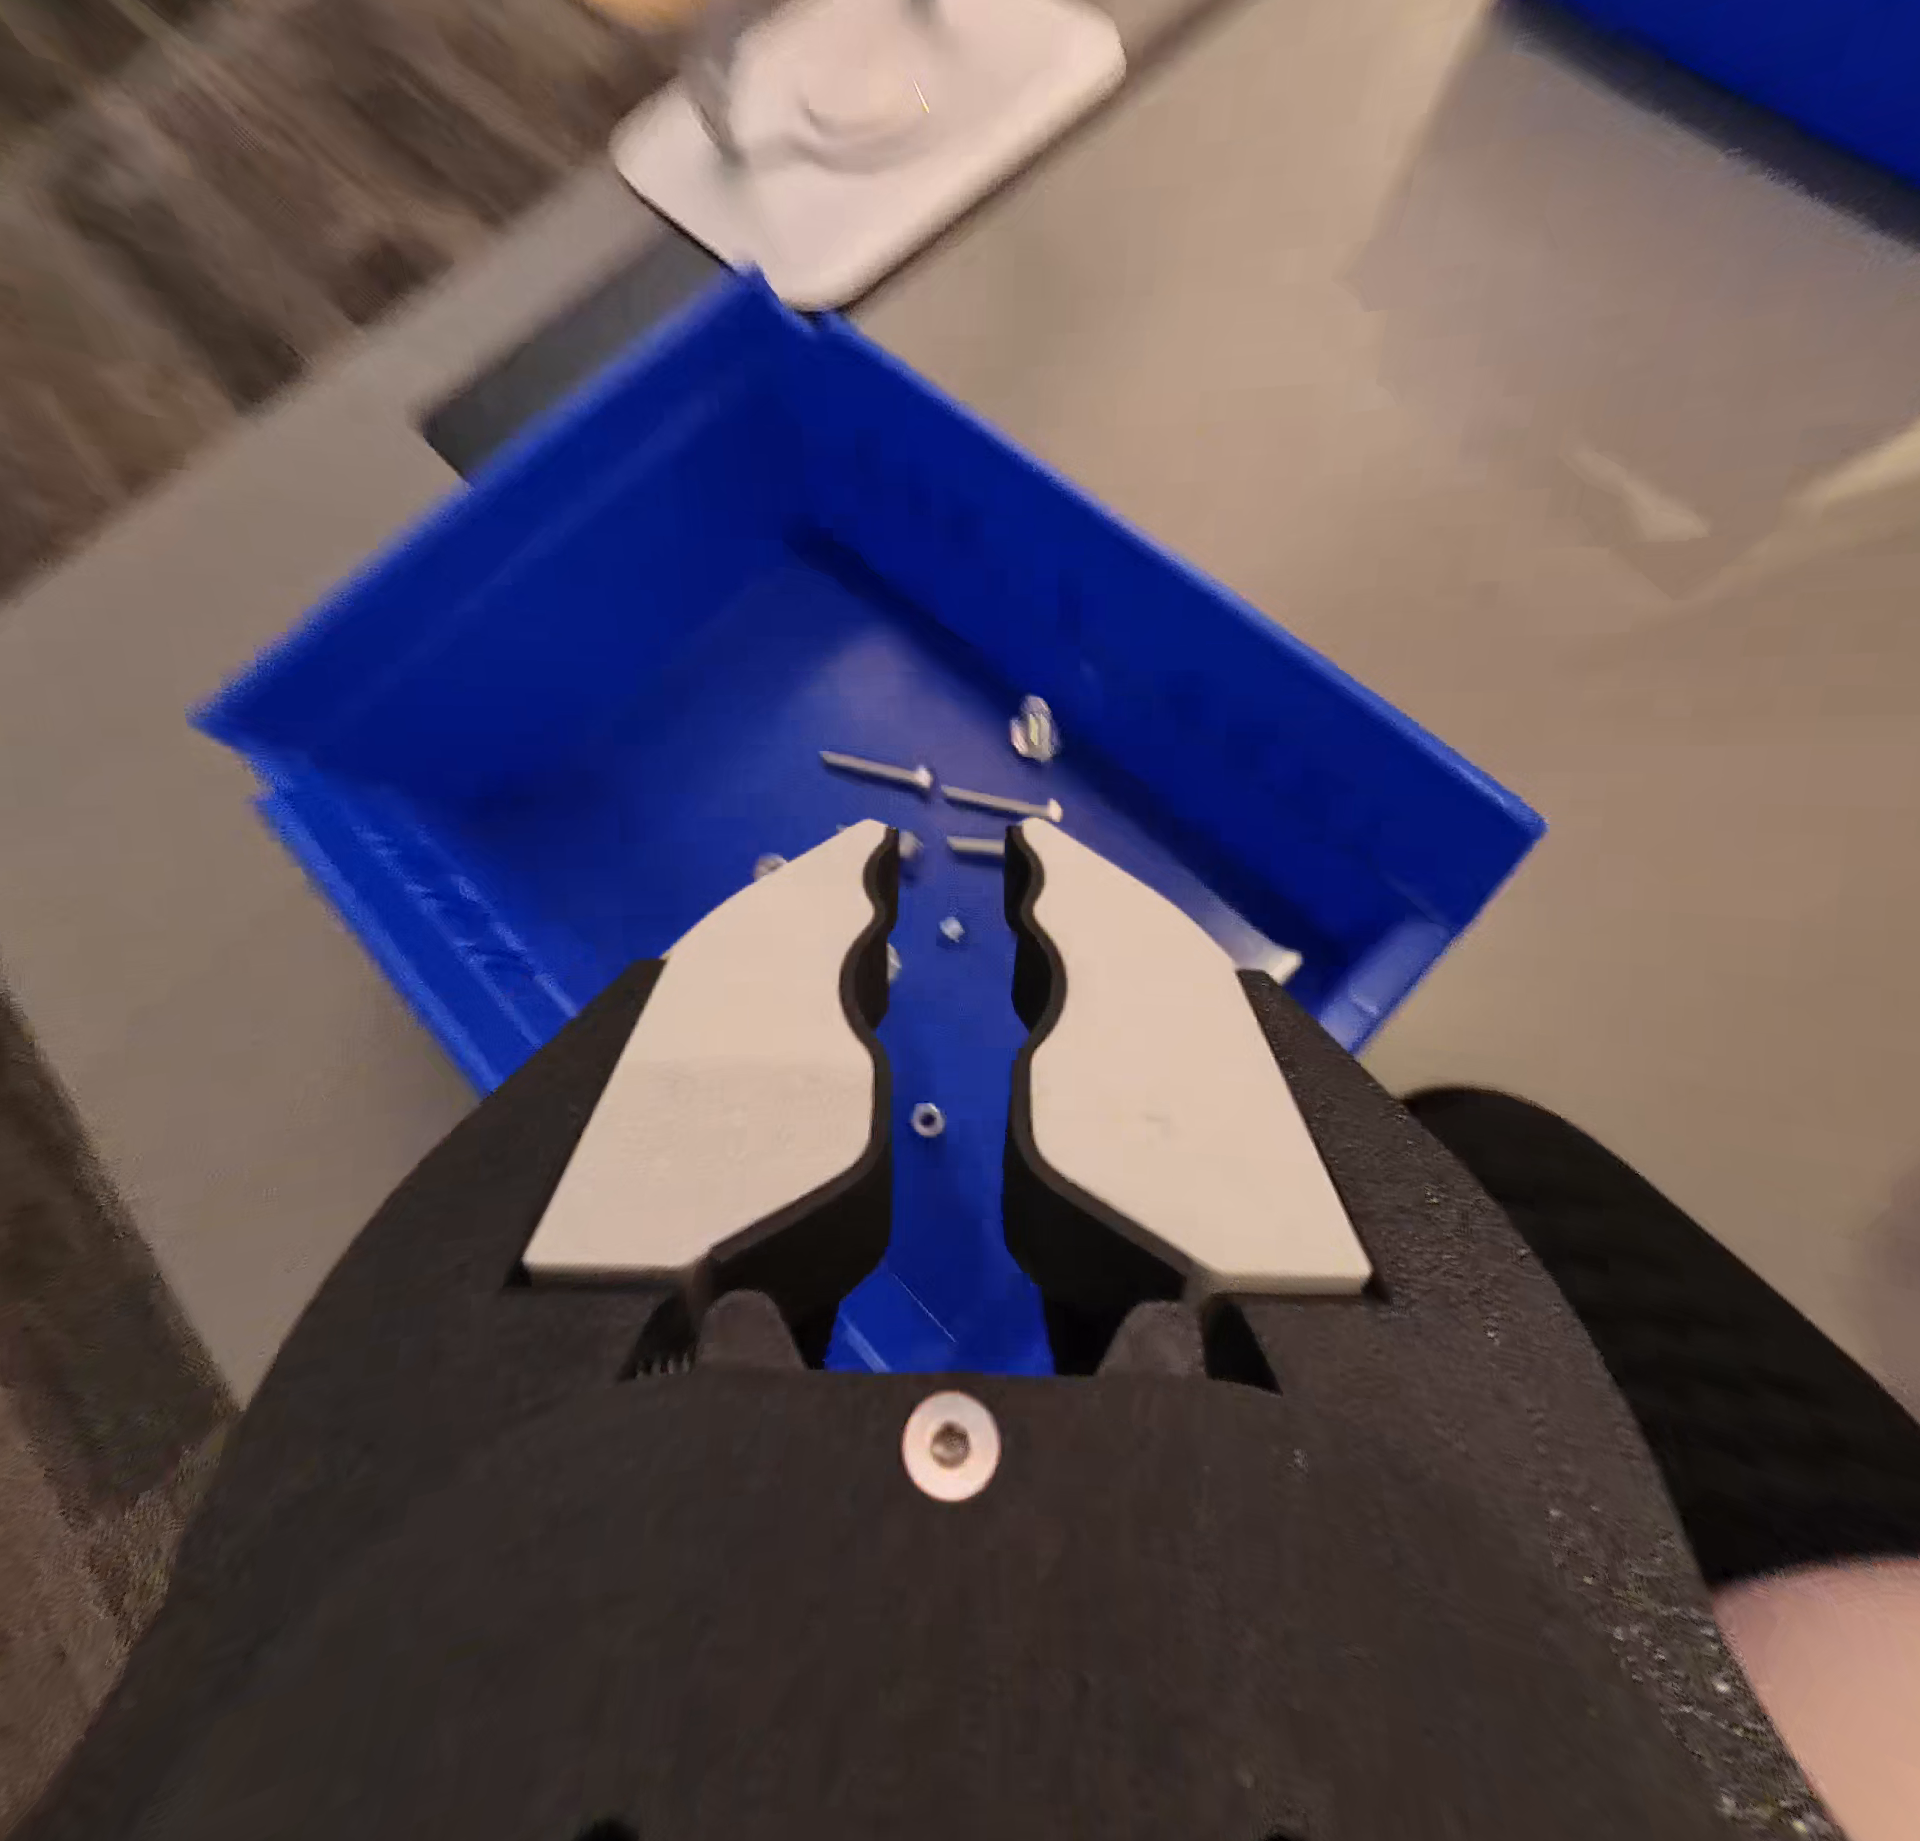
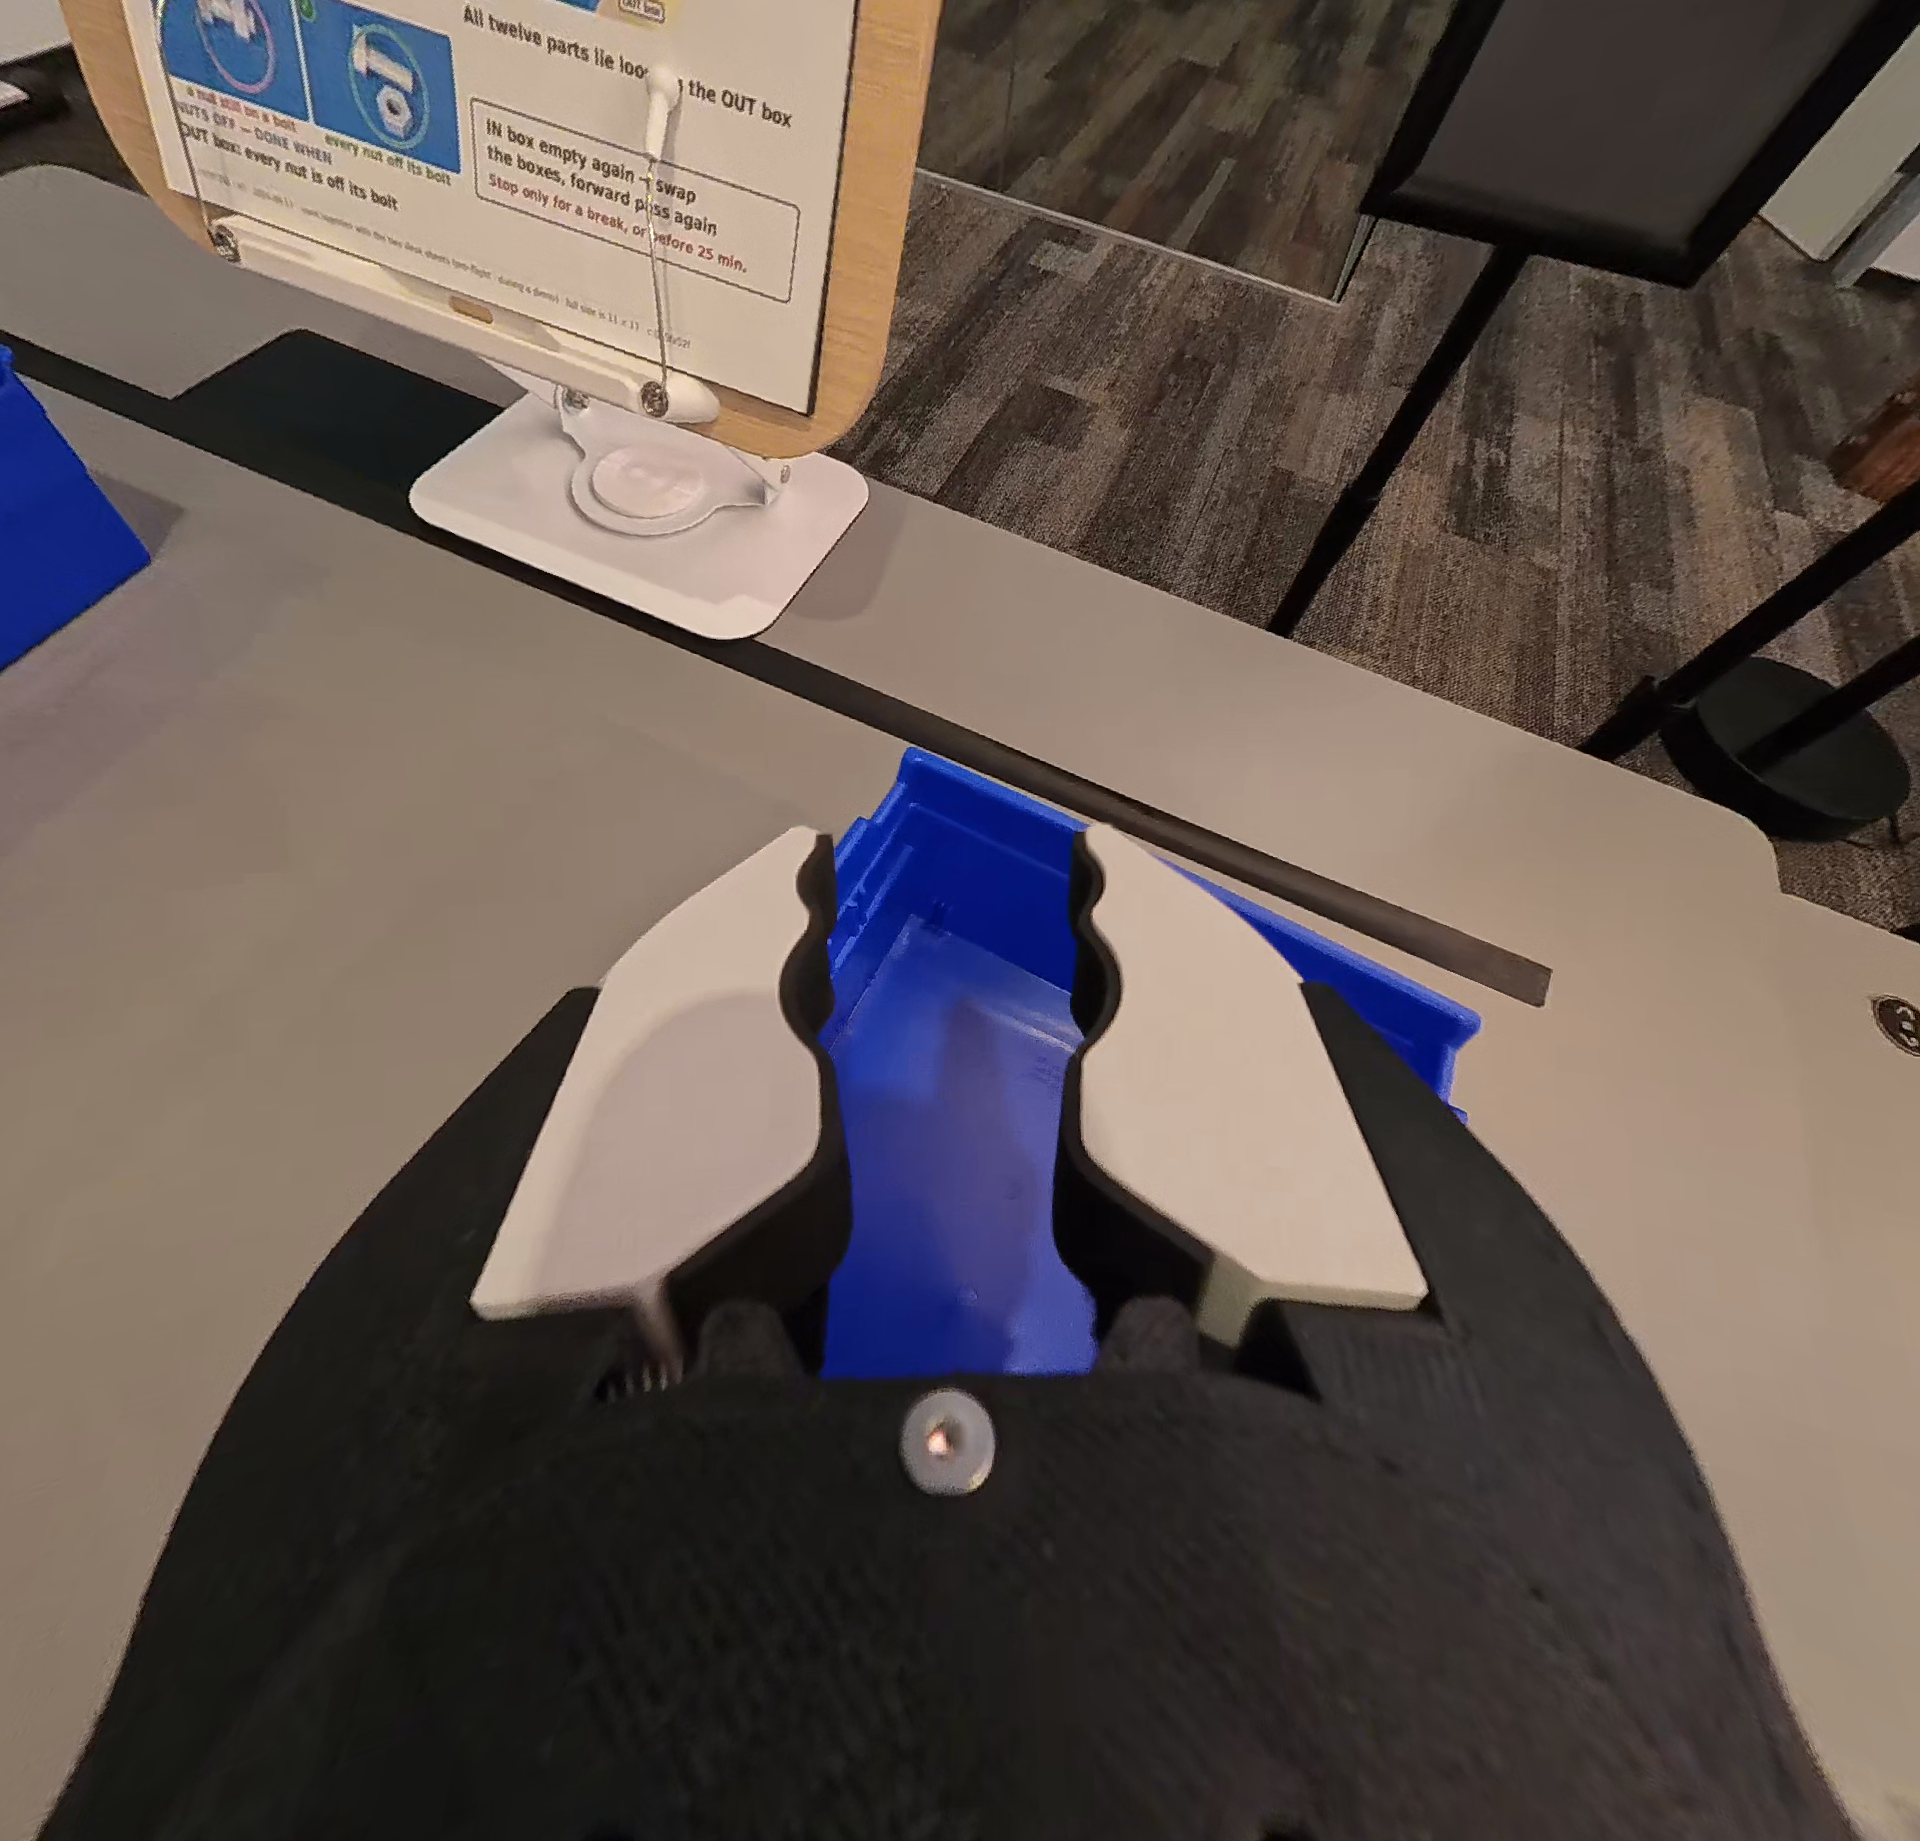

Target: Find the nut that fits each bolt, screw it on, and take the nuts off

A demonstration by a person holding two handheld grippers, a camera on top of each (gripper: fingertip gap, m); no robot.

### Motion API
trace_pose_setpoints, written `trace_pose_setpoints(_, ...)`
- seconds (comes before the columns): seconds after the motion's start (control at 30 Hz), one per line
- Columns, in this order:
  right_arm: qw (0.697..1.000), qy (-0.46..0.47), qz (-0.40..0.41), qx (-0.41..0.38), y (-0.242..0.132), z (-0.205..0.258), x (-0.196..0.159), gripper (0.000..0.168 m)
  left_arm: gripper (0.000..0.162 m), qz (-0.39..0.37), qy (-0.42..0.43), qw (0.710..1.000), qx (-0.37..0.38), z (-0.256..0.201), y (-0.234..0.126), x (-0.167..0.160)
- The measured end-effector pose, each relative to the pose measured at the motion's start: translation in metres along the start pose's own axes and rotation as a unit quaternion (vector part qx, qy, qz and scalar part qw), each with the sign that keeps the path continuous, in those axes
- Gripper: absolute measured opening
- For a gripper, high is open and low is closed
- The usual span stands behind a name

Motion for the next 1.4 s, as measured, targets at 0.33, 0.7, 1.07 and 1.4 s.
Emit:
trace_pose_setpoints(0.33, 1.0, -0.022, 0.019, 0.012, 0.004, 0.01, -0.001, 0.044, 0.023, 0.231, 0.016, 0.97, -0.079, -0.016, 0.079, -0.02)
trace_pose_setpoints(0.7, 0.999, -0.023, 0.031, 0.019, 0.009, 0.011, -0.004, 0.044, 0.017, 0.302, 0.016, 0.949, -0.088, -0.009, 0.107, -0.039)
trace_pose_setpoints(1.07, 0.999, -0.026, 0.042, 0.02, 0.011, 0.011, -0.006, 0.044, 0.01, 0.315, 0.033, 0.945, -0.085, -0.007, 0.114, -0.044)
trace_pose_setpoints(1.4, 0.998, -0.051, 0.041, 0.022, 0.009, 0.022, -0.001, 0.044, 0.01, 0.05, 0.14, 0.989, -0.012, -0.03, 0.051, 0.039)
Point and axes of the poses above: each gripper's, where its closed fingertips meet, y out along the fingers, x out of its top, z = x × y across the jaws, the point moved 8 cm from there along -y, back along the fingers, and after that the axes turned 7 degrees about -x, right-handed, at the moved point
